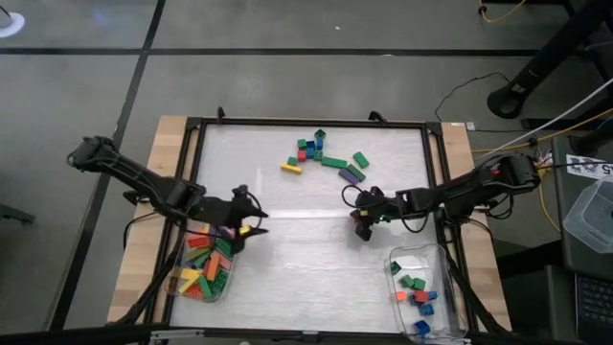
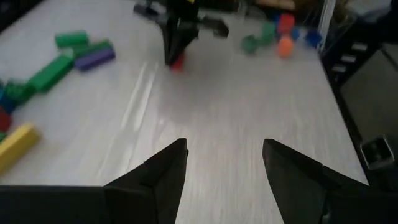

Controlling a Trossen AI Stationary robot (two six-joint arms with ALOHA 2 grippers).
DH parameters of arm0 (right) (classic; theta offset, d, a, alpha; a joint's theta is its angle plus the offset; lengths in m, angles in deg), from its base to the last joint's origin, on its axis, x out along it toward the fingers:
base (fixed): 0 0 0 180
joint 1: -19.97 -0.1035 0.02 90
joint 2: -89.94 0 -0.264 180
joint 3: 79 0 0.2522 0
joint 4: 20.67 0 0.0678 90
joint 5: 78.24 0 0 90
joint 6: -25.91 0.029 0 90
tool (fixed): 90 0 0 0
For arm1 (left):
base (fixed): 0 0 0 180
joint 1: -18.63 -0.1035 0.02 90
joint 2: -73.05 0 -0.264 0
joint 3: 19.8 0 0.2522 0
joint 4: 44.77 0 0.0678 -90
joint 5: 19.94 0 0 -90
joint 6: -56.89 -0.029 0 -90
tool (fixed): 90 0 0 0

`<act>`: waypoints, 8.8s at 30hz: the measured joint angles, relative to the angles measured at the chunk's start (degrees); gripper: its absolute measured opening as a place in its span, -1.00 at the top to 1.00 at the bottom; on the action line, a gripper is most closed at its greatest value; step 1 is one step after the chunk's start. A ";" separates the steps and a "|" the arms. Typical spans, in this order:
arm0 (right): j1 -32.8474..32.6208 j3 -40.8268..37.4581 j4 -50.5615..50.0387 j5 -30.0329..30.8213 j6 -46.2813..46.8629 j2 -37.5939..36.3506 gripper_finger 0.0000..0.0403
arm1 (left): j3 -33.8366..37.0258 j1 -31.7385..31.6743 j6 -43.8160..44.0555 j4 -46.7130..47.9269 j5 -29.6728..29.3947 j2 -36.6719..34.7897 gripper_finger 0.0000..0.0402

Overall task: Sort blocks by size
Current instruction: Put the large red wooden block into the left transparent bin, then put the large violet wooden block into the left transparent bin

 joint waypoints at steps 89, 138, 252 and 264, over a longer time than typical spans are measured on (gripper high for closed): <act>-0.07 23.39 -47.15 11.06 -2.59 -15.34 0.49 | -38.88 -21.02 -28.23 -7.43 18.45 55.89 0.58; 21.34 23.35 -26.91 0.38 -8.21 16.55 0.07 | -37.51 19.37 40.46 70.19 16.18 16.84 0.09; 13.35 23.39 4.13 -7.16 -17.24 15.08 -0.18 | -17.20 5.16 28.75 48.51 27.05 3.45 0.73; 25.89 23.35 -9.50 -7.30 -8.40 15.08 -0.19 | -8.22 10.00 41.89 50.94 26.28 4.32 0.71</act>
